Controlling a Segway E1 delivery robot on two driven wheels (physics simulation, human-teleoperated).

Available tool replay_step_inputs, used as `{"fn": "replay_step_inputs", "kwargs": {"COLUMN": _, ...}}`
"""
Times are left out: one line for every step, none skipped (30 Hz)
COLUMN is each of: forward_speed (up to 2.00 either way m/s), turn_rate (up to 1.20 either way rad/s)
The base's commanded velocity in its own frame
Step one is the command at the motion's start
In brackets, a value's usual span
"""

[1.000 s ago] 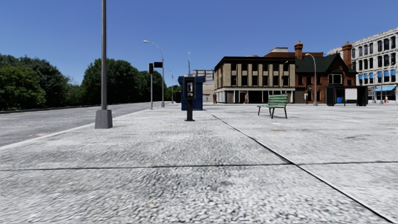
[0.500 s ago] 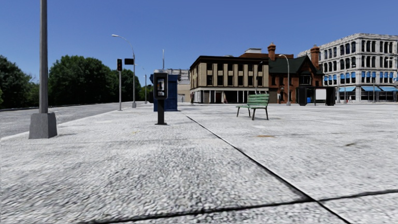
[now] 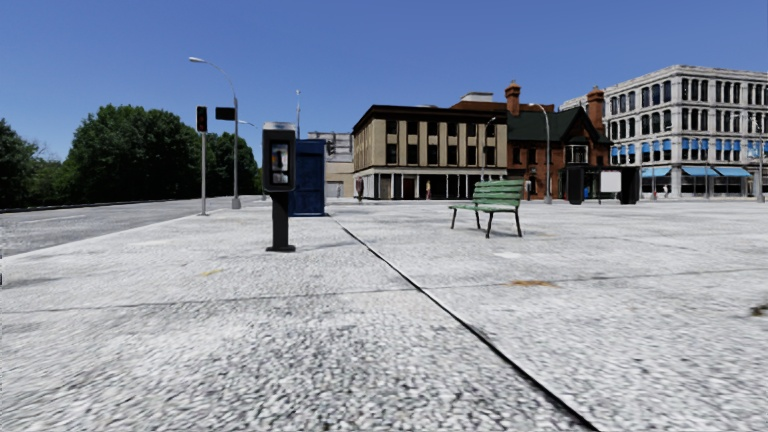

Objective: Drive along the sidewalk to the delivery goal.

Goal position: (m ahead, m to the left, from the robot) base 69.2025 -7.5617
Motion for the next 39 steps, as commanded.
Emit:
{"fn": "replay_step_inputs", "kwargs": {"forward_speed": 2.0, "turn_rate": 0.0}}
{"fn": "replay_step_inputs", "kwargs": {"forward_speed": 2.0, "turn_rate": 0.0}}
{"fn": "replay_step_inputs", "kwargs": {"forward_speed": 2.0, "turn_rate": 0.0}}
{"fn": "replay_step_inputs", "kwargs": {"forward_speed": 2.0, "turn_rate": 0.0}}
{"fn": "replay_step_inputs", "kwargs": {"forward_speed": 2.0, "turn_rate": 0.0}}
{"fn": "replay_step_inputs", "kwargs": {"forward_speed": 2.0, "turn_rate": 0.0}}
{"fn": "replay_step_inputs", "kwargs": {"forward_speed": 2.0, "turn_rate": 0.0}}
{"fn": "replay_step_inputs", "kwargs": {"forward_speed": 2.0, "turn_rate": 0.0}}
{"fn": "replay_step_inputs", "kwargs": {"forward_speed": 2.0, "turn_rate": 0.0}}
{"fn": "replay_step_inputs", "kwargs": {"forward_speed": 2.0, "turn_rate": 0.0}}
{"fn": "replay_step_inputs", "kwargs": {"forward_speed": 2.0, "turn_rate": 0.0}}
{"fn": "replay_step_inputs", "kwargs": {"forward_speed": 2.0, "turn_rate": 0.0}}
{"fn": "replay_step_inputs", "kwargs": {"forward_speed": 2.0, "turn_rate": 0.0}}
{"fn": "replay_step_inputs", "kwargs": {"forward_speed": 2.0, "turn_rate": 0.0}}
{"fn": "replay_step_inputs", "kwargs": {"forward_speed": 2.0, "turn_rate": 0.0}}
{"fn": "replay_step_inputs", "kwargs": {"forward_speed": 2.0, "turn_rate": 0.0}}
{"fn": "replay_step_inputs", "kwargs": {"forward_speed": 2.0, "turn_rate": 0.0}}
{"fn": "replay_step_inputs", "kwargs": {"forward_speed": 2.0, "turn_rate": 0.0}}
{"fn": "replay_step_inputs", "kwargs": {"forward_speed": 2.0, "turn_rate": 0.0}}
{"fn": "replay_step_inputs", "kwargs": {"forward_speed": 2.0, "turn_rate": 0.0}}
{"fn": "replay_step_inputs", "kwargs": {"forward_speed": 2.0, "turn_rate": 0.0}}
{"fn": "replay_step_inputs", "kwargs": {"forward_speed": 2.0, "turn_rate": 0.0}}
{"fn": "replay_step_inputs", "kwargs": {"forward_speed": 2.0, "turn_rate": 0.0}}
{"fn": "replay_step_inputs", "kwargs": {"forward_speed": 2.0, "turn_rate": 0.0}}
{"fn": "replay_step_inputs", "kwargs": {"forward_speed": 2.0, "turn_rate": 0.0}}
{"fn": "replay_step_inputs", "kwargs": {"forward_speed": 2.0, "turn_rate": 0.0}}
{"fn": "replay_step_inputs", "kwargs": {"forward_speed": 2.0, "turn_rate": 0.0}}
{"fn": "replay_step_inputs", "kwargs": {"forward_speed": 2.0, "turn_rate": 0.0}}
{"fn": "replay_step_inputs", "kwargs": {"forward_speed": 2.0, "turn_rate": 0.0}}
{"fn": "replay_step_inputs", "kwargs": {"forward_speed": 2.0, "turn_rate": 0.0}}
{"fn": "replay_step_inputs", "kwargs": {"forward_speed": 2.0, "turn_rate": 0.0}}
{"fn": "replay_step_inputs", "kwargs": {"forward_speed": 2.0, "turn_rate": 0.0}}
{"fn": "replay_step_inputs", "kwargs": {"forward_speed": 2.0, "turn_rate": 0.0}}
{"fn": "replay_step_inputs", "kwargs": {"forward_speed": 2.0, "turn_rate": 0.0}}
{"fn": "replay_step_inputs", "kwargs": {"forward_speed": 2.0, "turn_rate": 0.0}}
{"fn": "replay_step_inputs", "kwargs": {"forward_speed": 2.0, "turn_rate": 0.0}}
{"fn": "replay_step_inputs", "kwargs": {"forward_speed": 2.0, "turn_rate": 0.0}}
{"fn": "replay_step_inputs", "kwargs": {"forward_speed": 2.0, "turn_rate": 0.0}}
{"fn": "replay_step_inputs", "kwargs": {"forward_speed": 2.0, "turn_rate": 0.0}}
